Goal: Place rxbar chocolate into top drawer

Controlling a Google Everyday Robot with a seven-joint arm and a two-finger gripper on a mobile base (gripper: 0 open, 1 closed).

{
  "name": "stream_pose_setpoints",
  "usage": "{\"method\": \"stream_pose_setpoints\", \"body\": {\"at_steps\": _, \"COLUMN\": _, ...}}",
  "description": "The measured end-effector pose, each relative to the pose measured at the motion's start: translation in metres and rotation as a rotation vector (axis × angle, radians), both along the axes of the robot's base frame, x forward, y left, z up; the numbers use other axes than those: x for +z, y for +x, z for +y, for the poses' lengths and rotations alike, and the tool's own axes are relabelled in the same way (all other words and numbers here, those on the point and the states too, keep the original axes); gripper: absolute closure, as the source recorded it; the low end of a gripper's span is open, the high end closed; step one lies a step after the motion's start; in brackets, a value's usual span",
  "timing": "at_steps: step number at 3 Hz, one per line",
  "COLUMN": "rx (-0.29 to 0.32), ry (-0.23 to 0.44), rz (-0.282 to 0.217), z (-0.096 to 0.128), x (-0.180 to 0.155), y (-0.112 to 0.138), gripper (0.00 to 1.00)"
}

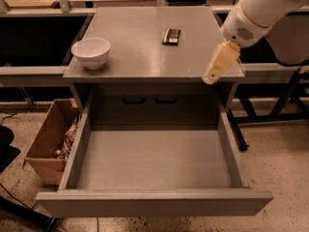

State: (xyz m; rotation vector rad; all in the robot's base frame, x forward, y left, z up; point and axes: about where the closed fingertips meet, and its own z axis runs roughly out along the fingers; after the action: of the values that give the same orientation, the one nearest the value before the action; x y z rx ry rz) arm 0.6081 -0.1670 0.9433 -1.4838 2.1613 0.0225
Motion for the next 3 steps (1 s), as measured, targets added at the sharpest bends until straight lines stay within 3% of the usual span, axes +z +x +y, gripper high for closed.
{"method": "stream_pose_setpoints", "body": {"at_steps": 1, "rx": -0.156, "ry": 0.052, "rz": -0.016, "z": 0.0412, "x": -0.0039, "y": 0.0508, "gripper": 0.0}}
{"method": "stream_pose_setpoints", "body": {"at_steps": 2, "rx": -0.198, "ry": 0.076, "rz": 0.006, "z": 0.0417, "x": -0.0051, "y": 0.0489, "gripper": 0.0}}
{"method": "stream_pose_setpoints", "body": {"at_steps": 3, "rx": -0.198, "ry": 0.076, "rz": 0.006, "z": 0.0417, "x": -0.0051, "y": 0.049, "gripper": 0.0}}
